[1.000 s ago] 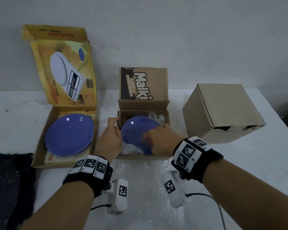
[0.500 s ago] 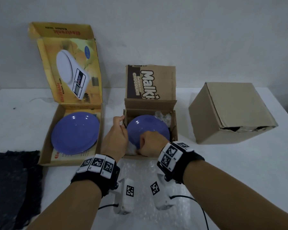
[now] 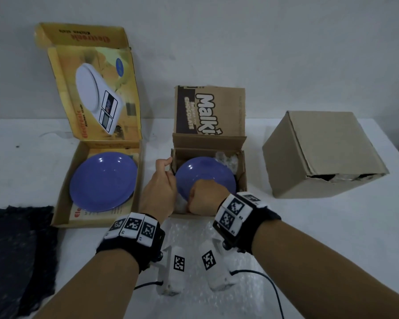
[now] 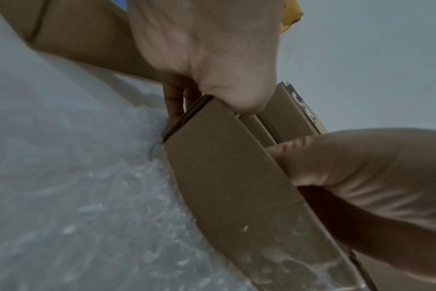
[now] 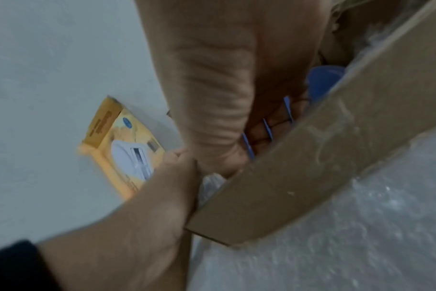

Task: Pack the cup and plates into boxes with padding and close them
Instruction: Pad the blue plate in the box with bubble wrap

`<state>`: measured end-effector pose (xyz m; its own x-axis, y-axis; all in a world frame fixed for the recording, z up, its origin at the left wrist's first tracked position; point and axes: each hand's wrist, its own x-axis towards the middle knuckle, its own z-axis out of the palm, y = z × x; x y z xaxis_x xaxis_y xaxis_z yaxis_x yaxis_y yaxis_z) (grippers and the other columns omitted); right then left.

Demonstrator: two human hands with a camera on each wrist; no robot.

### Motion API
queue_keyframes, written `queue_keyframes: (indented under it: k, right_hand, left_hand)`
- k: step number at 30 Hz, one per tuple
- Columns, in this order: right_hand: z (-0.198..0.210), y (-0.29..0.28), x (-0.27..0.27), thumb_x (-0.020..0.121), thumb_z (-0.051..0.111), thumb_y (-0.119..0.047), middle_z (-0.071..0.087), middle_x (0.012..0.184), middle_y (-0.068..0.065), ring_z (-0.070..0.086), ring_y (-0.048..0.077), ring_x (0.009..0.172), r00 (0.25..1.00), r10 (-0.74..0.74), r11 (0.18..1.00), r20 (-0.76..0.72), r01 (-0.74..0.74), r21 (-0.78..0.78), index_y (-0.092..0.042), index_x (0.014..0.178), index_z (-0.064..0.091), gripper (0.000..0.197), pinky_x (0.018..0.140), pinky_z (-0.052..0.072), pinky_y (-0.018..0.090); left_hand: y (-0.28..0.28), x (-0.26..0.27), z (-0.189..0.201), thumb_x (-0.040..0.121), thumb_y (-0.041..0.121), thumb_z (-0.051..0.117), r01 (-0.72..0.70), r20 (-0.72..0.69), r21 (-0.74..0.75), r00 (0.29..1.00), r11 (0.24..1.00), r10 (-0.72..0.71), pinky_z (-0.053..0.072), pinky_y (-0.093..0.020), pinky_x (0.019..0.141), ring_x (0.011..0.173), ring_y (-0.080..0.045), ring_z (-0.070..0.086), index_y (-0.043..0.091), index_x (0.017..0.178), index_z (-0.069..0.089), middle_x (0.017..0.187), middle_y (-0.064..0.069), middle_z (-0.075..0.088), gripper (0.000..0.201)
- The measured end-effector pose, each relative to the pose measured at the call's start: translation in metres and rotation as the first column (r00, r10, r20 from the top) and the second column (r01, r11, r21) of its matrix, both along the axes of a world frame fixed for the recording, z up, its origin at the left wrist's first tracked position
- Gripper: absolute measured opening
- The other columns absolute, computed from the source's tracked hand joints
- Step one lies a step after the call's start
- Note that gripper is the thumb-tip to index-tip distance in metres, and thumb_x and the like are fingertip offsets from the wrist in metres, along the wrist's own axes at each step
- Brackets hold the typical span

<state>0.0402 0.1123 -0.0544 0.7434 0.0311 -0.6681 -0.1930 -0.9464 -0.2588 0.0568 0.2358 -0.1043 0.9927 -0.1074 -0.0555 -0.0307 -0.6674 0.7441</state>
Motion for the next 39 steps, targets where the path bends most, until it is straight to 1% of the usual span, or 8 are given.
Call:
queue_keyframes:
  k: [5, 11, 17, 22, 26, 30, 35, 39]
  right_hand:
    - [0.005, 0.006, -0.007, 0.079, 0.060, -0.025, 0.055, 0.072, 0.001, 0.056, 0.024, 0.075, 0.988, 0.011, 1.000, 0.152, -0.010, -0.003, -0.017, 0.078, 0.058, 0.009, 0.089, 0.048, 0.040]
    - [0.006, -0.027, -0.027, 0.083, 0.065, -0.036, 0.067, 0.109, 0.001, 0.061, 0.023, 0.099, 0.966, -0.014, 0.996, 0.257, -0.008, 0.086, -0.026, 0.107, 0.067, 0.026, 0.090, 0.049, 0.038]
    - [0.010, -0.040, -0.075, 0.083, 0.057, -0.019, 0.066, 0.088, 0.005, 0.064, 0.029, 0.071, 0.625, 0.207, 0.921, 0.753, -0.385, 0.066, -0.017, 0.093, 0.063, 0.012, 0.054, 0.053, 0.039]
    - [-0.027, -0.039, -0.111, 0.082, 0.065, -0.048, 0.023, 0.156, 0.005, 0.021, 0.025, 0.142, 0.764, 0.568, 0.801, 0.307, -0.598, 0.005, -0.024, 0.149, 0.025, 0.081, 0.115, 0.017, 0.040]
    - [-0.035, -0.045, -0.119, 0.080, 0.071, -0.033, 0.050, 0.139, 0.007, 0.045, 0.027, 0.128, 0.774, 0.429, 0.841, 0.465, -0.531, 0.108, -0.018, 0.109, 0.065, 0.033, 0.107, 0.036, 0.041]
    - [-0.009, -0.048, -0.121, 0.075, 0.068, -0.015, 0.063, 0.090, 0.002, 0.057, 0.022, 0.079, 0.802, 0.236, 0.868, 0.549, -0.427, 0.251, -0.014, 0.075, 0.054, 0.013, 0.069, 0.044, 0.028]
    - [0.031, -0.060, -0.097, 0.086, 0.048, -0.001, 0.048, 0.061, -0.004, 0.049, 0.015, 0.049, 0.771, -0.174, 0.907, 0.613, -0.117, 0.405, -0.018, 0.089, 0.046, 0.017, 0.049, 0.042, 0.028]
    - [0.049, -0.071, -0.066, 0.094, 0.046, -0.013, 0.053, 0.089, -0.003, 0.051, 0.001, 0.068, 0.604, -0.552, 0.803, 0.575, 0.197, 0.563, -0.020, 0.103, 0.060, 0.018, 0.068, 0.045, 0.023]
  left_hand:
    - [0.002, 0.002, -0.001, 0.100, 0.017, 0.034, 0.008, -0.015, 0.001, 1.000, 1.000, -0.008, 0.020, -0.031, 0.045, 0.050, -0.020, 0.043, 0.018, 0.133, 0.035, 0.058, -0.004, 0.046, 0.033]
    - [0.007, 0.004, 0.004, 0.102, 0.023, 0.032, 0.067, -0.096, -0.026, 0.993, 0.997, -0.070, 0.027, -0.030, 0.047, 0.054, -0.018, 0.047, 0.023, 0.137, 0.032, 0.063, -0.002, 0.051, 0.035]
    - [0.016, 0.004, 0.009, 0.103, 0.029, 0.031, 0.129, -0.123, -0.034, 0.984, 0.991, -0.132, 0.032, -0.029, 0.049, 0.057, -0.021, 0.051, 0.029, 0.143, 0.027, 0.065, -0.003, 0.053, 0.041]
    - [0.015, -0.003, 0.006, 0.102, 0.034, 0.028, 0.125, -0.143, -0.066, 0.981, 0.990, -0.133, 0.044, -0.038, 0.068, 0.074, -0.028, 0.060, 0.034, 0.144, 0.024, 0.090, -0.013, 0.064, 0.042]
    - [0.014, -0.004, 0.002, 0.102, 0.034, 0.027, 0.123, -0.126, -0.049, 0.984, 0.991, -0.128, 0.044, -0.038, 0.064, 0.069, -0.030, 0.059, 0.033, 0.145, 0.024, 0.084, -0.017, 0.063, 0.042]
    - [0.015, -0.005, 0.002, 0.103, 0.032, 0.028, 0.112, -0.118, -0.066, 0.986, 0.991, -0.119, 0.045, -0.039, 0.068, 0.074, -0.032, 0.060, 0.032, 0.145, 0.025, 0.089, -0.017, 0.064, 0.042]
    - [0.013, -0.007, 0.002, 0.103, 0.027, 0.030, 0.110, -0.115, -0.079, 0.986, 0.991, -0.118, 0.038, -0.037, 0.062, 0.065, -0.030, 0.054, 0.027, 0.143, 0.029, 0.075, -0.015, 0.059, 0.041]
    - [0.015, -0.004, -0.006, 0.102, 0.030, 0.032, 0.114, -0.112, -0.105, 0.986, 0.988, -0.126, 0.047, -0.043, 0.075, 0.080, -0.037, 0.060, 0.030, 0.143, 0.026, 0.096, -0.023, 0.065, 0.042]
